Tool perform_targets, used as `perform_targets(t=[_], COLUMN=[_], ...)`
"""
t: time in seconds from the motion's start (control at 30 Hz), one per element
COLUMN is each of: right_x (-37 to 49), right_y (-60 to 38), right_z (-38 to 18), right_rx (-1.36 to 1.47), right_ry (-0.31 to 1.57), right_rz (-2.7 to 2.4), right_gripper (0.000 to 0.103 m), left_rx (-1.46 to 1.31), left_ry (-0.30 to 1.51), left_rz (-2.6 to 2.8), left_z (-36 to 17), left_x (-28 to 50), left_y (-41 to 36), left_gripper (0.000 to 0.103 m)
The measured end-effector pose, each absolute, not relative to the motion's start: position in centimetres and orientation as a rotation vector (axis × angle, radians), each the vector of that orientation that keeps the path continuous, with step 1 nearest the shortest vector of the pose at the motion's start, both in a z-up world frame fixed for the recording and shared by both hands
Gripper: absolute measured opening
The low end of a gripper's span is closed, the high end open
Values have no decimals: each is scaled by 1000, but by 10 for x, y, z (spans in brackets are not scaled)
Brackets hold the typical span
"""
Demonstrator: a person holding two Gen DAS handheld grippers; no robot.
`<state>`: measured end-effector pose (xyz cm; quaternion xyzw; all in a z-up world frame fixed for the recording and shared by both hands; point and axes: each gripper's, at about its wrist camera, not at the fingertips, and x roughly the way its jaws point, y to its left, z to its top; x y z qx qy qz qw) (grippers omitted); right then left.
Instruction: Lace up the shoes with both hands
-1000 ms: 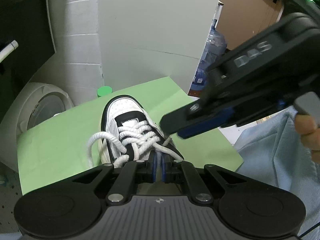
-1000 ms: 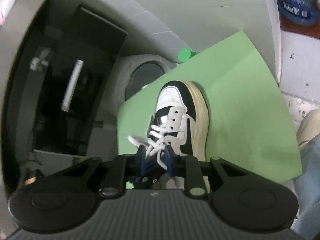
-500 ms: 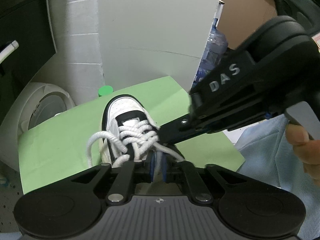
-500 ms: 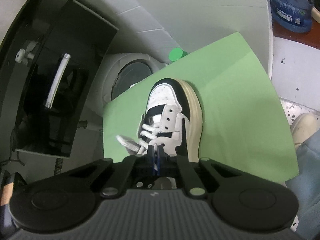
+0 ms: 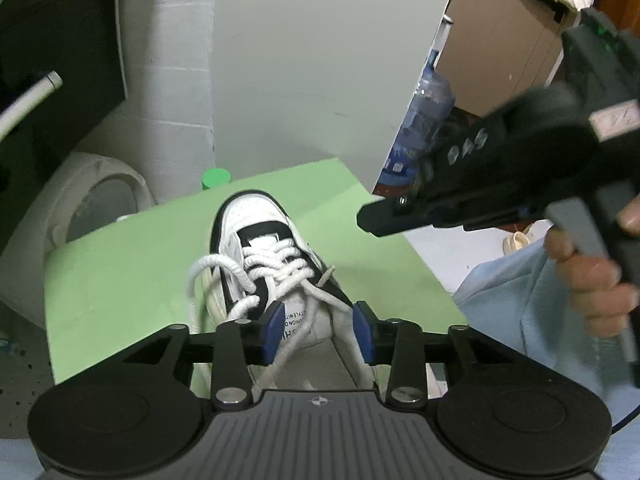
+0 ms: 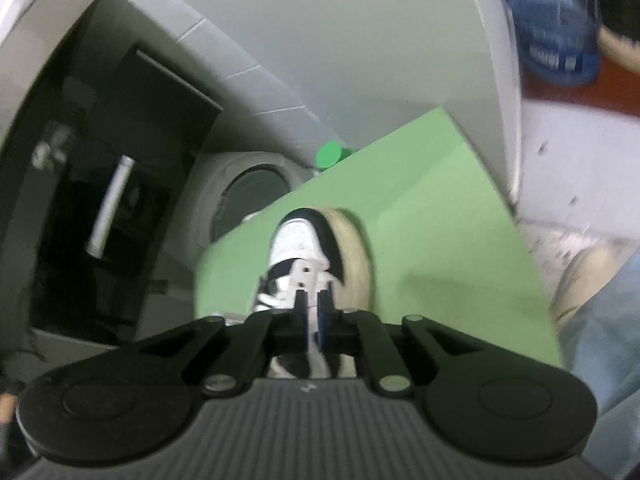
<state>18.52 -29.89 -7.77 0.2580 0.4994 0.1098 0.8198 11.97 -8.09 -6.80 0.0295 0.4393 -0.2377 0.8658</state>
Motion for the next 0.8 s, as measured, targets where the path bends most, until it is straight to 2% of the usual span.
perform_targets(t=[0.03, 0.1, 0.17, 0.23, 0.27, 0.33, 0.43, 0.6, 0.8], right_x=[183, 177, 171, 165, 161, 152, 136, 118, 97], right_y=[-296, -288, -280, -273, -271, -268, -265, -262, -260], right_z=[-75, -68, -63, -56, -53, -42, -22, 16, 41], right_rx=[501, 383, 289, 231, 216, 182, 110, -26, -99], right_ry=[1054, 1020, 987, 959, 945, 905, 830, 747, 630], right_rz=[225, 210, 203, 210, 215, 223, 229, 251, 304], right_gripper=[17, 38, 46, 66, 71, 90, 103, 103, 103], left_rx=[61, 56, 46, 36, 31, 13, 0, 71, 69], left_ry=[913, 906, 910, 917, 921, 922, 894, 842, 846], left_rz=[-492, -482, -470, -456, -452, -441, -421, -364, -297], left_z=[-64, -58, -51, -45, -41, -33, -18, 6, 24], left_x=[116, 110, 105, 101, 99, 92, 80, 62, 49], left_y=[-79, -73, -67, -59, -56, -47, -32, -19, 9], left_gripper=[48, 51, 59, 60, 62, 67, 75, 86, 86])
